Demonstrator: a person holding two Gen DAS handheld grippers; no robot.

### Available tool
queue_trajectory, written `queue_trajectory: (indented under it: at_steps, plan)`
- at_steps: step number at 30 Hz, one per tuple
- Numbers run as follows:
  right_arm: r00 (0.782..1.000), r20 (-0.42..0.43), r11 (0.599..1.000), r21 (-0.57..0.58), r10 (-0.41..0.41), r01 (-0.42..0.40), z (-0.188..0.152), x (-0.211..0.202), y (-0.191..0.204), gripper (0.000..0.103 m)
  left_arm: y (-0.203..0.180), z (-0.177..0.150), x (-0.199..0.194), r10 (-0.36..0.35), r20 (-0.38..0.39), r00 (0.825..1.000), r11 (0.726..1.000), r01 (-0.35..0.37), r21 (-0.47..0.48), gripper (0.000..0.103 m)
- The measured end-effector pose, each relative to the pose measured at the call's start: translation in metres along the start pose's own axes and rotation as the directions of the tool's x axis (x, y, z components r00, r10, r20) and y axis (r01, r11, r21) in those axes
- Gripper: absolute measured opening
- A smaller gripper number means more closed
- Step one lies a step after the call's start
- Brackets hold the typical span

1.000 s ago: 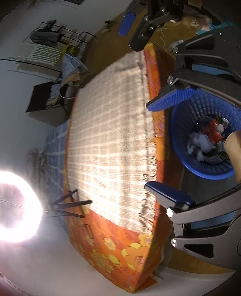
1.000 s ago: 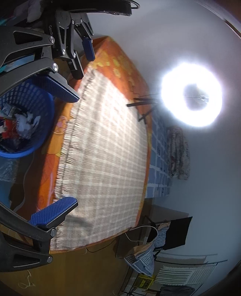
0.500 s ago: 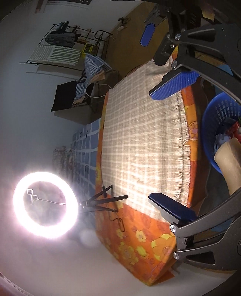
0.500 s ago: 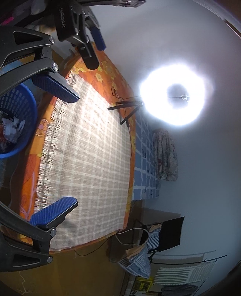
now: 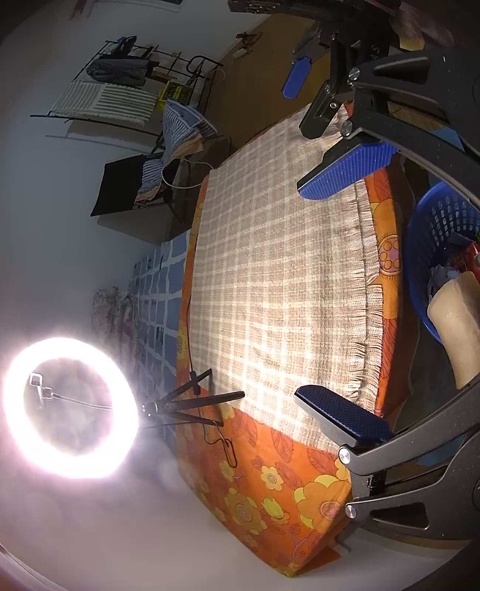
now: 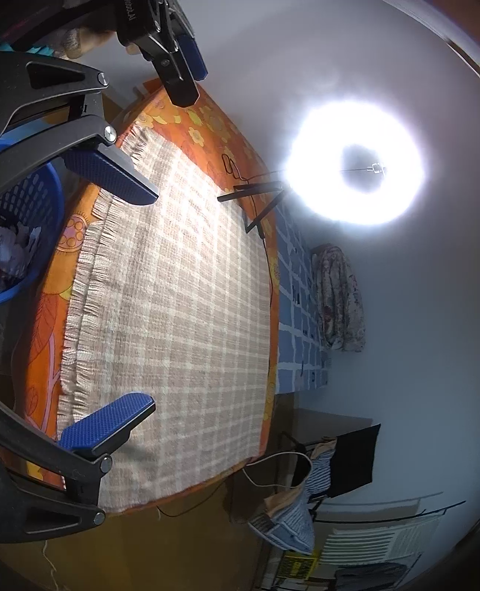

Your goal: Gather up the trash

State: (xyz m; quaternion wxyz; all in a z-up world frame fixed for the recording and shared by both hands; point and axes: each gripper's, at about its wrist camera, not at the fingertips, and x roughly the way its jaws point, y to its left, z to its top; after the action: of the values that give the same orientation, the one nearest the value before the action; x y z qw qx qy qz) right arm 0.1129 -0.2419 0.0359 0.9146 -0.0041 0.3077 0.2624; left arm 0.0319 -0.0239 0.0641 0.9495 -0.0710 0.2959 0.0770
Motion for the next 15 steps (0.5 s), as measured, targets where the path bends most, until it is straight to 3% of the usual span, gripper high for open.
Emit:
queue_trajectory:
  at_steps: [15]
  plan:
    - [0.999, -0.022, 0.999, 0.026, 0.030, -0.029, -0.003, 0.012, 0.002, 0.103, 0.007, 0.000, 0.013, -0.008, -0.029, 1.000, 1.000, 0.007, -0.027, 0.102]
